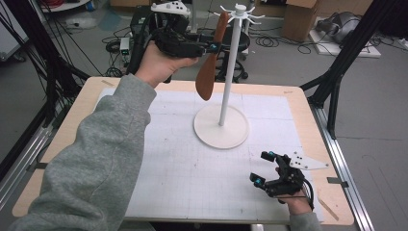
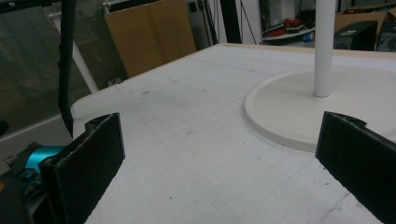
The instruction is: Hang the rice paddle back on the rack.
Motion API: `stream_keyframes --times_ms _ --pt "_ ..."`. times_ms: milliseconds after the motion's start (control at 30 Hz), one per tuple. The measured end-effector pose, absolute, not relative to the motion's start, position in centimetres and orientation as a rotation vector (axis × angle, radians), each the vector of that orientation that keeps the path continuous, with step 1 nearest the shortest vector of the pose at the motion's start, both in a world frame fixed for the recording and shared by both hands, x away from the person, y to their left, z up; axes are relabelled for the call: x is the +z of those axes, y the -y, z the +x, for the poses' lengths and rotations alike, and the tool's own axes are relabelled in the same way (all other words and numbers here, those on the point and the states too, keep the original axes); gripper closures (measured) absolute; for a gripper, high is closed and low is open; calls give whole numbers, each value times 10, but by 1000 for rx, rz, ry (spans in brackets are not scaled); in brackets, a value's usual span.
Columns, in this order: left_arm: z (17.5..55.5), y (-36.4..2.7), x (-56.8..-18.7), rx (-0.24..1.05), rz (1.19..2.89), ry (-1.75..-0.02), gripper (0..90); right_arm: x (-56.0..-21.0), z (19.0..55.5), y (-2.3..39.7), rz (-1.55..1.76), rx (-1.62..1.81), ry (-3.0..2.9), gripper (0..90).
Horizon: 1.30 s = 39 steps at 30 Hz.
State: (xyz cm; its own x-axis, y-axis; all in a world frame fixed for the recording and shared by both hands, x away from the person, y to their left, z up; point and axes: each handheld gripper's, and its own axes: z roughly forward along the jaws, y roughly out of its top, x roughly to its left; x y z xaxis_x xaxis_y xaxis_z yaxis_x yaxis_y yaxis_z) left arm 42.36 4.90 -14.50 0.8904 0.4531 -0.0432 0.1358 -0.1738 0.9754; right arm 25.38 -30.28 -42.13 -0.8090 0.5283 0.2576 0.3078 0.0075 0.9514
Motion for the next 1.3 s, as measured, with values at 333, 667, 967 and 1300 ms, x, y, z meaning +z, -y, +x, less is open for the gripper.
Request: stream_keyframes --times_ms 333,667,967,1300 --pt "429 -45 -149 300 1742 -463 652 -421 254 304 882 1908 -2095 0" --pt "431 -41 -153 291 1755 -468 652 -422 253 305 885 1904 -2099 0" --pt "431 -40 -154 284 1749 -489 643 -421 251 306 887 1901 -2094 0" --pt "419 -43 -164 306 1723 -410 377 -421 249 306 883 1882 -2103 0"
